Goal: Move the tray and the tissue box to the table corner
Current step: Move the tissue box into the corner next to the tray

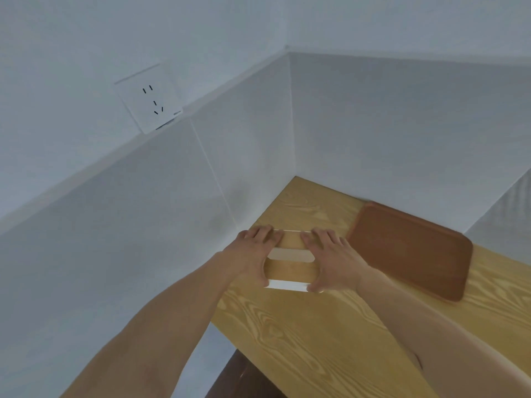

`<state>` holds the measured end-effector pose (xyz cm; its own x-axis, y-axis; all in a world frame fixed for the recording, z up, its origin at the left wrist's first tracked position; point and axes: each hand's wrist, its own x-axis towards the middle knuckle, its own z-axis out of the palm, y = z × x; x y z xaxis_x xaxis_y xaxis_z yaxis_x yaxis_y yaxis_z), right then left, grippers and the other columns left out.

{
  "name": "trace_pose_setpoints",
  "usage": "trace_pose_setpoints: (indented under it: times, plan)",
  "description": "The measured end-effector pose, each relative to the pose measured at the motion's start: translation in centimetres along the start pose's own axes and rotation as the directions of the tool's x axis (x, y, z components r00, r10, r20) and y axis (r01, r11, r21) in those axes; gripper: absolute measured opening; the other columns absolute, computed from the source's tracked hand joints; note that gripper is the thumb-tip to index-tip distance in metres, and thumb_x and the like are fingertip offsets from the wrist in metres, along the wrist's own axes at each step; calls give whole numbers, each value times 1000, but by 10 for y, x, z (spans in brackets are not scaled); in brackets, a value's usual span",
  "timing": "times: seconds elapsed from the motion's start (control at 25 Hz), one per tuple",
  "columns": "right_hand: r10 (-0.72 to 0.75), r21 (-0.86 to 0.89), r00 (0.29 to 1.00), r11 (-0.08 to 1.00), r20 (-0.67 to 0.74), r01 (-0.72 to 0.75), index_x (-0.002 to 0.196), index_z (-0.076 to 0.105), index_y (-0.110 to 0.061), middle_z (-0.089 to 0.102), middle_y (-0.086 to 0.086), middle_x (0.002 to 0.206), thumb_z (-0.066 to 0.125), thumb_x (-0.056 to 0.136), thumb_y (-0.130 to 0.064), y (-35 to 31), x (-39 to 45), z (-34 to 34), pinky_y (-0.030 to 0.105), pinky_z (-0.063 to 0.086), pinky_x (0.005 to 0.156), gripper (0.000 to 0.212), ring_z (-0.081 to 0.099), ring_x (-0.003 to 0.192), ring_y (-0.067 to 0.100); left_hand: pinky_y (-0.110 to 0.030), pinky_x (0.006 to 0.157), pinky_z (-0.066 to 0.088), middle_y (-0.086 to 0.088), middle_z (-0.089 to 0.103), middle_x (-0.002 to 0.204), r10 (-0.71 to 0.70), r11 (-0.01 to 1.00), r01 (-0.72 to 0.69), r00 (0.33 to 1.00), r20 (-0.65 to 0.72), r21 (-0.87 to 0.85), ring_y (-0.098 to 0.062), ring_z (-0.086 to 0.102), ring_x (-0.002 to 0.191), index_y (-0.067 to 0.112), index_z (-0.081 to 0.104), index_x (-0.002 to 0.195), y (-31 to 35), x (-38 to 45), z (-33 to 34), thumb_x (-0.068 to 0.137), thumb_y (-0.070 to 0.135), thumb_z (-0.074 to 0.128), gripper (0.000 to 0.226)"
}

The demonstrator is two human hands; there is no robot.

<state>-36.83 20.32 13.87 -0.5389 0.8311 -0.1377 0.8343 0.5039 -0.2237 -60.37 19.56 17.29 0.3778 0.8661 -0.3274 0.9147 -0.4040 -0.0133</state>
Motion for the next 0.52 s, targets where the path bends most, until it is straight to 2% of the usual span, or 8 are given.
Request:
trace_pose_setpoints:
  times: [0.32, 0.52]
  plan:
    - [259, -3, 966, 966, 16, -259, 154, 8, -21, 17, 11, 156, 75, 59, -60, 26, 49, 4, 49, 26, 114, 123, 14, 142, 33, -50, 116, 25, -5, 14, 158, 234, 972, -235, 972, 35, 14, -29, 17, 146, 24, 4, 155, -46, 109, 2, 59, 49, 75, 122]
    - [380, 3, 924, 925, 40, -380, 153, 8, -21, 20, 11, 154, 76, 59, -62, 29, 90, 11, 48, 28, 112, 124, 17, 140, 34, -50, 119, 18, -6, 8, 160, 314, 948, -317, 946, 77, 24, -29, 10, 148, 25, -1, 155, -75, 164, 3, 62, 43, 77, 123]
